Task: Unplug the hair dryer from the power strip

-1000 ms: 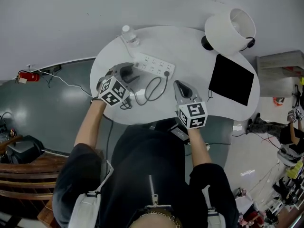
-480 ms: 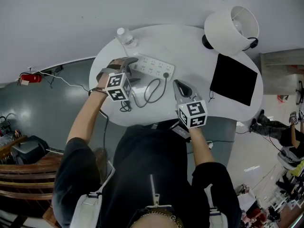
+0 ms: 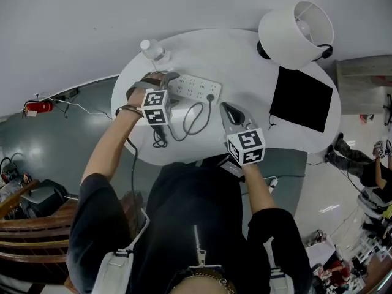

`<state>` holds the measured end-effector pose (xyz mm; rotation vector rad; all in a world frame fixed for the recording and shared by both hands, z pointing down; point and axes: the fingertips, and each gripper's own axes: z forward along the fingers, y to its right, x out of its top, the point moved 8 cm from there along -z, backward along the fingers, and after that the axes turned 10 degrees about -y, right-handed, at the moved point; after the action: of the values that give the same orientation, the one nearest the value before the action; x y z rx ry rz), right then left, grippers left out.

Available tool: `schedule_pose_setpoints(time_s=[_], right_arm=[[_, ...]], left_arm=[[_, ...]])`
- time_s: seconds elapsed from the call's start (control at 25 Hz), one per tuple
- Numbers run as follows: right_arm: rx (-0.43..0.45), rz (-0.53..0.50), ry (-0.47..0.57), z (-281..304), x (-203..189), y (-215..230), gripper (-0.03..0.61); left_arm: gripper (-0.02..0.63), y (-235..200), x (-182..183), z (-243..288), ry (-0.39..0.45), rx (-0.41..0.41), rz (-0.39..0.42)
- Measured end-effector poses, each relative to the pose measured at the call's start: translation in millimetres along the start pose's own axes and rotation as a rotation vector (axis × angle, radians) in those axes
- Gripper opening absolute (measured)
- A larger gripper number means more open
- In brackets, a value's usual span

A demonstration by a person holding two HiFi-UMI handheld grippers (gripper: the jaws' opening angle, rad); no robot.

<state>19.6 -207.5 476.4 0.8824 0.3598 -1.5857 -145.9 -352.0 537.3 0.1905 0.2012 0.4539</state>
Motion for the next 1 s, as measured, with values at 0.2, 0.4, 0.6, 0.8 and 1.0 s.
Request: schedule_pose_setpoints(time_s=[0.2, 0.4, 0.6, 0.8, 1.0], right_arm=[[-0.004, 0.024, -0.003, 4, -4, 4, 0.005], [-0.004, 0.028, -0.012, 7, -5, 6, 0.005], [-0.006, 0.047, -0.023, 9, -10, 8, 0.005], [-0.009, 0.061, -0.030, 11, -13, 10, 0.005], [-0.012, 0.073, -0.035, 11, -16, 12, 0.005]], left_arm=[[0.385, -2, 7, 20, -0.022, -0.027, 0.042], [0.385, -5, 13, 36, -0.042, -0.048, 0.073], [0.385, -10, 19, 48, -0.059, -0.085, 0.089], [0.385, -9, 23, 61, -0.084, -0.118, 0.125], [0.385, -8, 28, 68, -0.105, -0.148, 0.141]])
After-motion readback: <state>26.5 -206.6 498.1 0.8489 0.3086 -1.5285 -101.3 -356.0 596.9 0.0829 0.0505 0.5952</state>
